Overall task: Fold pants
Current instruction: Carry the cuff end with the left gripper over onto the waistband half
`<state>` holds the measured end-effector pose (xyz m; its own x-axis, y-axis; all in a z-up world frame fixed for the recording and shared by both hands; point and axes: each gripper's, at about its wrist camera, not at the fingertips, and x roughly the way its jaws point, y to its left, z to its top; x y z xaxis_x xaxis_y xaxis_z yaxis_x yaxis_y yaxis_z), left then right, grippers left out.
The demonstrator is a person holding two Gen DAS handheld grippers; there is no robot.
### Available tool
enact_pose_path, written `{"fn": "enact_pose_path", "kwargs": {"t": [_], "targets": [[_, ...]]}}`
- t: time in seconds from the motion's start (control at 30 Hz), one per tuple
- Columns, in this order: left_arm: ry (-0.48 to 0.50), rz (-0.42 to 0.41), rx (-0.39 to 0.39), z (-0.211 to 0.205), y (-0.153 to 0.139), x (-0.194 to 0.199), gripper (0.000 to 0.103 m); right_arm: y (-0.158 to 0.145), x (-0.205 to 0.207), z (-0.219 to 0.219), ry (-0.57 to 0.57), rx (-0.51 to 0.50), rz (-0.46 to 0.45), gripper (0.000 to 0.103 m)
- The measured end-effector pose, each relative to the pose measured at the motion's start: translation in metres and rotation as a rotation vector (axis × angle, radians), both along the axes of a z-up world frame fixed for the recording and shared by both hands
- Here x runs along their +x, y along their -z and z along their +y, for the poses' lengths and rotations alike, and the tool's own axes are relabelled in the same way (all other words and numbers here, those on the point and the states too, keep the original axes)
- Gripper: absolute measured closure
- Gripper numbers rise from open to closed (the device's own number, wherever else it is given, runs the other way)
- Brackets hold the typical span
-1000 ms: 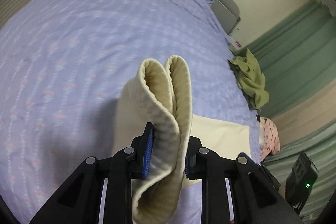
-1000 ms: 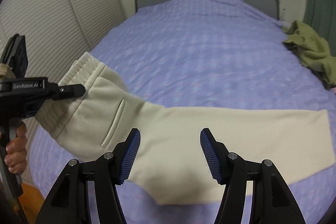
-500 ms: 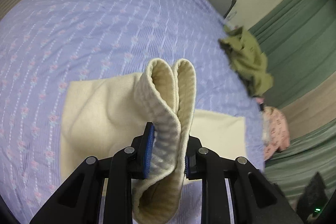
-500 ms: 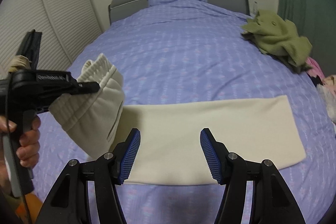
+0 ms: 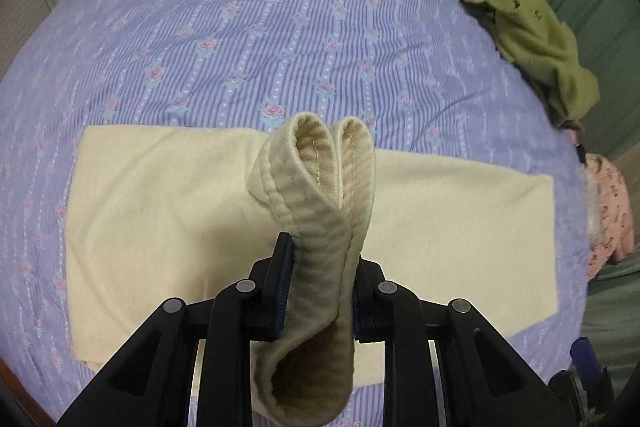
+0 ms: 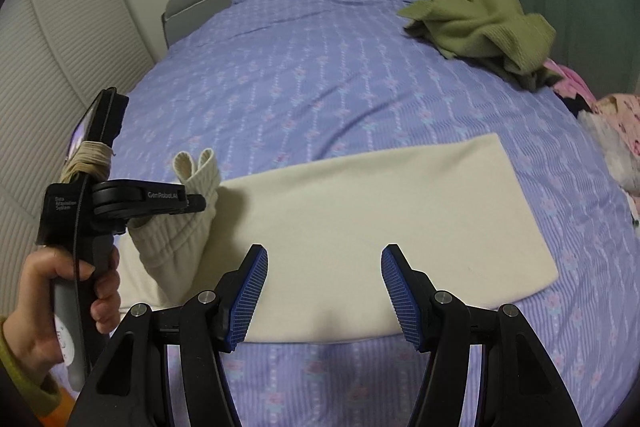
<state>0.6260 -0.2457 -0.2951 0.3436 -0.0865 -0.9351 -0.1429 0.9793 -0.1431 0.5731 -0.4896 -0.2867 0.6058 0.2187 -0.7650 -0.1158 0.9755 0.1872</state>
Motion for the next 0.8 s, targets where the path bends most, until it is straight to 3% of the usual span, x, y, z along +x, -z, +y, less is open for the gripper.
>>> {"fn": "enact_pose_path", "kwargs": {"t": [0.27,0.33,0.47,0.53,0.6,0.73,0.8], "targets": [[0.045,-0.035,0.020,-0.028,-0.009,0.003,0.079,0.011,-0.001,-0.024,0.066,0.015,0.021,0.042],[0.071,-0.008,0.022,-0.039,0.001,0.010,0.072,0.012,-0.001,-0.026,0.074,0.013,0.025,0.042],[0.081,0.076,-0.121,-0.046,0.027,0.020,0.054,0.015,0.001,-0.030,0.115,-0.014,0.033,0.042],[0.093,0.066,-0.187,-0.050,0.022,0.016,0.045,0.015,0.001,-0.035,0.133,0.006,0.040,0.042],[0.146,0.004,-0.237,-0.055,0.007,0.008,0.036,0.014,0.002,-0.041,0.150,0.024,0.040,0.042],[0.149,-0.086,-0.167,-0.049,-0.012,-0.009,0.031,0.014,-0.002,-0.056,0.179,0.030,0.027,0.041],[0.146,-0.092,-0.143,-0.042,-0.003,-0.013,0.033,0.016,-0.004,-0.064,0.193,0.019,0.021,0.033]]}}
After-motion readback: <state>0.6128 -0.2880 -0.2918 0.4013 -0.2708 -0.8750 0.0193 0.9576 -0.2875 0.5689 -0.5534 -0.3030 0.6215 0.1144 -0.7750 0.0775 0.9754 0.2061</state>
